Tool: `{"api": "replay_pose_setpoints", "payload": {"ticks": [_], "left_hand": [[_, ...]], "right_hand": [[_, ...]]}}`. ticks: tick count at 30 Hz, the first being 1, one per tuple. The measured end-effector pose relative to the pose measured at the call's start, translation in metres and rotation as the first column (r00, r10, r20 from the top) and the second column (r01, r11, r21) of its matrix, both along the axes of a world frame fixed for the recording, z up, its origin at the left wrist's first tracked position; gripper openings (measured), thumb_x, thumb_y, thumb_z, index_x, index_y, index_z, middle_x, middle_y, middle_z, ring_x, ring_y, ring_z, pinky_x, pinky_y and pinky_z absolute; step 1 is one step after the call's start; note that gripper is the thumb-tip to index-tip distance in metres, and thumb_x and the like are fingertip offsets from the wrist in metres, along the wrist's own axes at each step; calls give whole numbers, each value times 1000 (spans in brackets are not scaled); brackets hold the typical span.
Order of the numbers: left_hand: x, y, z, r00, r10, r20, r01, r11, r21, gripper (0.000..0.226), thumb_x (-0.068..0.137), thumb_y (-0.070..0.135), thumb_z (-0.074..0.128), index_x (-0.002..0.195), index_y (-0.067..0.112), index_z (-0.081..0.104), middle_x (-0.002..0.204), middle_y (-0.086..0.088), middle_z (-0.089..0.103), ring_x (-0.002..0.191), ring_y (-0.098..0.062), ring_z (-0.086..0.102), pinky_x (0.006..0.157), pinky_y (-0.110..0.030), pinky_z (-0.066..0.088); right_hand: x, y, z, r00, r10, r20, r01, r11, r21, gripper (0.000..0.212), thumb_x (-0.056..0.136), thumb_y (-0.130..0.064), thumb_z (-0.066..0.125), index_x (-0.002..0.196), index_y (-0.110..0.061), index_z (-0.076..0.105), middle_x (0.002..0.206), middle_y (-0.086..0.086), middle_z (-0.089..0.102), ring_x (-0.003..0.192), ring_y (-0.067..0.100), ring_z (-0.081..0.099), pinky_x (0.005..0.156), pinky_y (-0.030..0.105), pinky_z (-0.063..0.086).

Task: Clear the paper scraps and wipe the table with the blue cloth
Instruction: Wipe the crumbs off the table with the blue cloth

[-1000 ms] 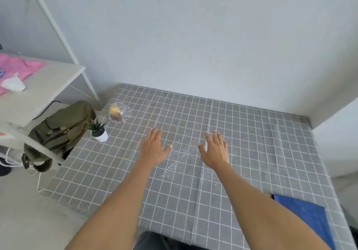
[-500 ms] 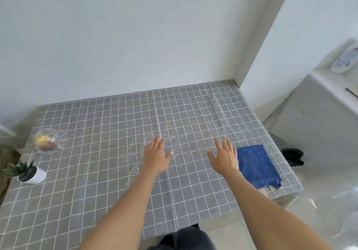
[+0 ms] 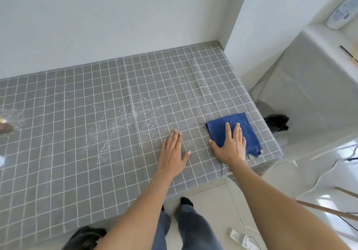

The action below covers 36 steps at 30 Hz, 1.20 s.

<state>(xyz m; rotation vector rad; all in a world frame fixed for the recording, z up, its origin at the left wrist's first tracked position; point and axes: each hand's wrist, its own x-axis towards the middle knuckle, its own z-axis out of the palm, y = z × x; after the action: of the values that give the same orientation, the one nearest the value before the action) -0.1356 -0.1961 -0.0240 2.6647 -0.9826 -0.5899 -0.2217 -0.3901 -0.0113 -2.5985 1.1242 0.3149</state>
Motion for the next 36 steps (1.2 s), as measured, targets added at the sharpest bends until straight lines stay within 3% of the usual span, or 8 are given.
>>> {"api": "replay_pose_setpoints", "payload": {"ticks": [4, 10, 18, 22, 26, 29, 36], "left_hand": [[-6, 3, -16, 998, 5, 64, -5, 1000, -3, 73, 96, 58, 15, 150, 17, -12, 156, -1, -23, 143, -13, -22, 119, -37, -10], [-11, 6, -29, 981, 33, 189, -26, 999, -37, 71, 98, 57, 18, 152, 17, -3, 159, 1, -11, 146, -11, -13, 119, -37, -7], [-11, 6, -28, 982, 40, 186, -38, 999, -14, 71, 97, 58, 18, 152, 19, -6, 159, 1, -13, 146, -11, -14, 120, -39, -3], [-11, 7, -28, 981, 50, 188, -46, 999, -24, 71, 98, 58, 19, 152, 20, -6, 159, 2, -12, 146, -10, -13, 120, -39, -2], [-12, 7, -29, 980, 43, 196, -39, 999, -23, 71, 97, 58, 18, 152, 19, -5, 160, 1, -11, 146, -11, -12, 120, -39, -2], [-11, 7, -29, 979, 39, 200, -37, 999, -12, 71, 97, 59, 16, 152, 20, -7, 159, 2, -13, 146, -11, -14, 120, -38, -4], [-8, 7, -25, 987, 29, 160, -32, 999, 15, 72, 96, 59, 10, 150, 18, -14, 157, 0, -21, 144, -12, -21, 120, -38, -7]], "right_hand": [[-4, -1, -10, 999, -43, 33, 43, 999, -22, 99, 80, -75, 34, 150, -21, -9, 156, 13, -17, 144, 26, -15, 117, 45, -6], [-2, -1, -19, 993, -75, 90, 77, 997, -19, 93, 83, -71, 30, 150, -22, -13, 157, 7, -17, 144, 21, -17, 116, 44, -11], [10, 1, -23, 992, -92, 85, 96, 994, -50, 69, 95, -43, 27, 151, -19, -5, 157, 14, -11, 145, 26, -11, 116, 48, -6], [8, -3, -24, 986, -122, 117, 125, 992, -19, 74, 91, -53, 28, 151, -25, -5, 157, 9, -15, 144, 22, -15, 115, 47, -10], [13, -3, -23, 978, -172, 120, 175, 984, -17, 80, 87, -60, 29, 151, -27, -5, 158, 7, -14, 145, 21, -11, 115, 48, -5], [14, -5, -22, 981, -160, 109, 165, 986, -33, 74, 90, -57, 27, 151, -28, -4, 158, 8, -12, 145, 23, -6, 115, 48, -1], [15, -7, -20, 959, -179, 219, 173, 984, 47, 56, 97, -41, 27, 150, -33, 12, 159, 2, -3, 145, 17, -8, 115, 46, -10]]}}
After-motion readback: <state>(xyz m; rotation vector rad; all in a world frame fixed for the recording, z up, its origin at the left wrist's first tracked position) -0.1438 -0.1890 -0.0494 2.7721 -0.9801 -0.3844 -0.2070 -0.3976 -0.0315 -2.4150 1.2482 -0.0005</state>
